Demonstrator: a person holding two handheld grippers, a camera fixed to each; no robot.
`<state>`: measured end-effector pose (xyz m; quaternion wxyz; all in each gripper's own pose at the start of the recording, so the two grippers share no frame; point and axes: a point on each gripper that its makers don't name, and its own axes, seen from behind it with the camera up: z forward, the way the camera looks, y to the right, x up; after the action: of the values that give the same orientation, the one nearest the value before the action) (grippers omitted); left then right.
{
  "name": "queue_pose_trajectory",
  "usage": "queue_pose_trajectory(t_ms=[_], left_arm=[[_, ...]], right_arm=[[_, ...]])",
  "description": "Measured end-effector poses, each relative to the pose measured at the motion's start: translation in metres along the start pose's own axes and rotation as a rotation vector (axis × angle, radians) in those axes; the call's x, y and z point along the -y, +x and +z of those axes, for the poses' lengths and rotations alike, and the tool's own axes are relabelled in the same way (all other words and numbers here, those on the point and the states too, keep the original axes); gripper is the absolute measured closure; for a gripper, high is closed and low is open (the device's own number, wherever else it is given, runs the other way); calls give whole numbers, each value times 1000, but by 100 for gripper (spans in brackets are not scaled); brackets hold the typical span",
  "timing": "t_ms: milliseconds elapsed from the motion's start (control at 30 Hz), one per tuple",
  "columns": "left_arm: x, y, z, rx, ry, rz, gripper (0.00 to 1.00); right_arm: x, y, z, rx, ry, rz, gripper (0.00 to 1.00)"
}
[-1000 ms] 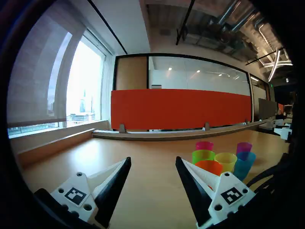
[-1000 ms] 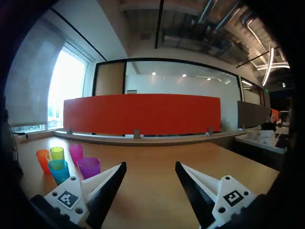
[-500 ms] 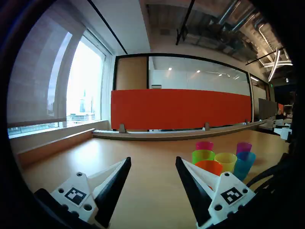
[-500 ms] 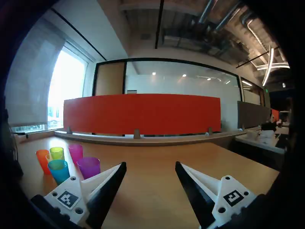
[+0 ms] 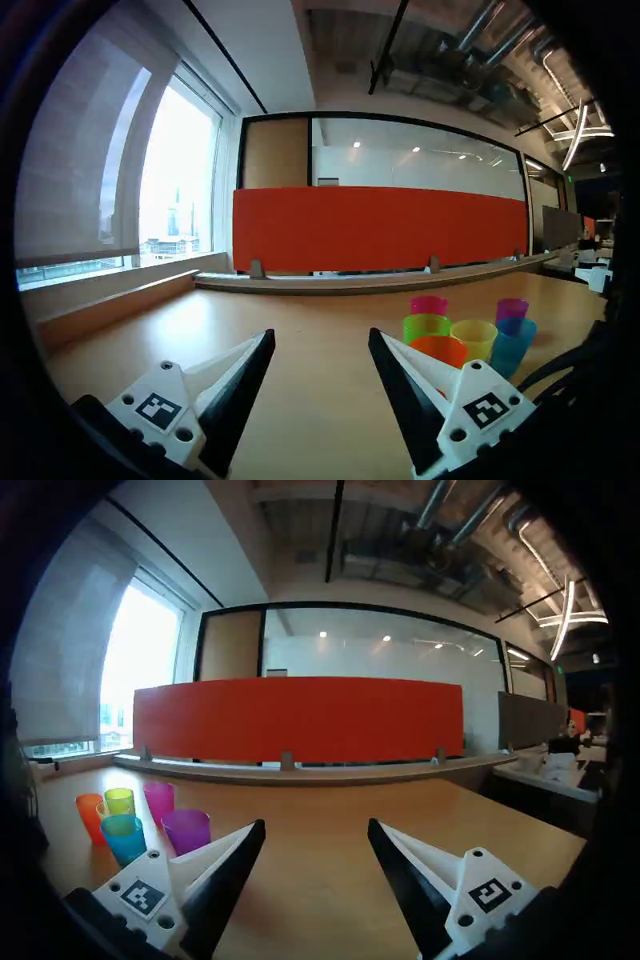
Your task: Pour water
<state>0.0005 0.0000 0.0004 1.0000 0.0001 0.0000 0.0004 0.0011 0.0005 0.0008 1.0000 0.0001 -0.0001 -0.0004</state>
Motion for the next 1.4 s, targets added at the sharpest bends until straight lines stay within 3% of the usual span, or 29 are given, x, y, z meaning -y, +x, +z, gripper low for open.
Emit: queue_pose_trajectory(t_ms=[967,1400], left_arm=[[0,-1,0,1,2,-1,14],[3,0,9,21,15,-2,14]], right_arm=[[1,-1,3,0,7,0,1],[4,7,5,17,21,2,1]])
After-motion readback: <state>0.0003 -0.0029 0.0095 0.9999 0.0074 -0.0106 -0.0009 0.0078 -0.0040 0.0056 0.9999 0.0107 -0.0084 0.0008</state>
